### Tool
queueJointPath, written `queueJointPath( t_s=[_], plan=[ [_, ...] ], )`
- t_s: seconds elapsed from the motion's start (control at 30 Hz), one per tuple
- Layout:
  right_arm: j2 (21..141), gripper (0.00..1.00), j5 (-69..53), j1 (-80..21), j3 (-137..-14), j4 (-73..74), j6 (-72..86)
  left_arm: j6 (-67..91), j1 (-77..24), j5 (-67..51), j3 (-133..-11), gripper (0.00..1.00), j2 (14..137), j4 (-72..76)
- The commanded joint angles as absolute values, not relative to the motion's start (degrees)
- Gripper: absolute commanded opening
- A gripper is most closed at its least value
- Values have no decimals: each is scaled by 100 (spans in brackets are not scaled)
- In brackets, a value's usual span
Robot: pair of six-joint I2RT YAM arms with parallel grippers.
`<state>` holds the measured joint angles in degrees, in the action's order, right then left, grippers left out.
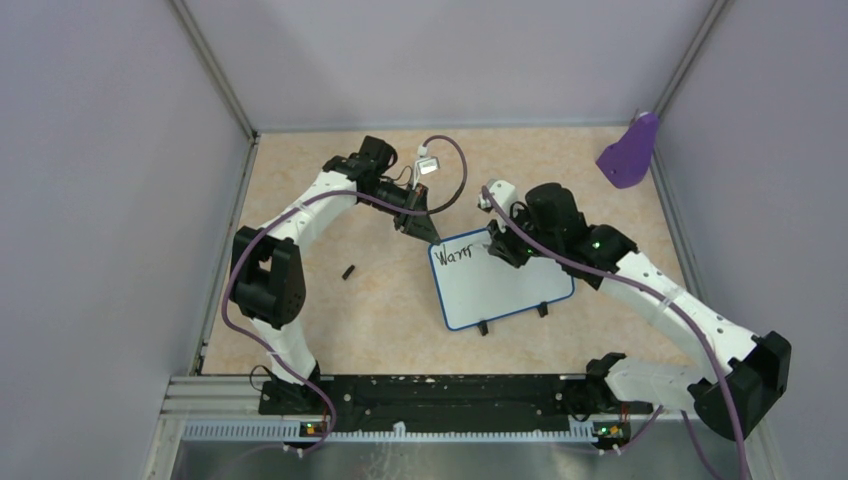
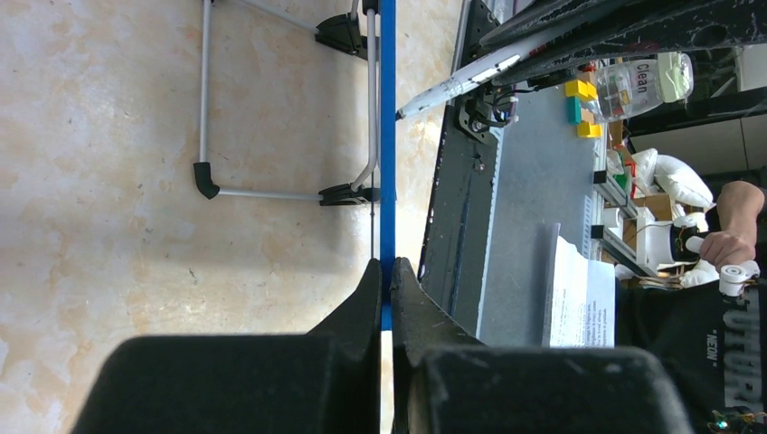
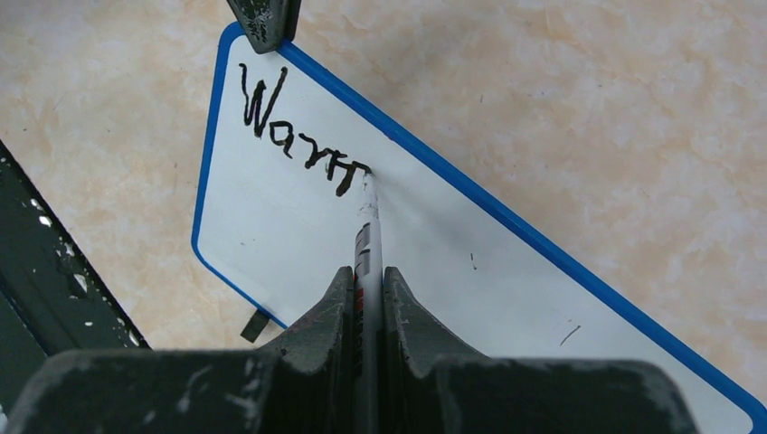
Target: Write a sentence on the whiteboard
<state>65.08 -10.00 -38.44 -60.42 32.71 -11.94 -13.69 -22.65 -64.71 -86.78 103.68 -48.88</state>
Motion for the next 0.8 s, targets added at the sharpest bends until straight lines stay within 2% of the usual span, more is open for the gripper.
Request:
queueJointPath(
  t_s=[0.0,0.53,0.77],
  plan=[
    [6300,0,-482,-3735,-5998,3249,-1317,-1481,-2408,-6534,-8737,0,10499,-4978],
    [6551,0,-1262,-3795,-5876,3677,-1657,-1468,-2417,-6521,-8736,0,10519,-4966],
    [6215,0,-1194,-3788,-6054,3569,-1471,-1459,-2426,-6532,-8755,0,10538,-4967]
  ],
)
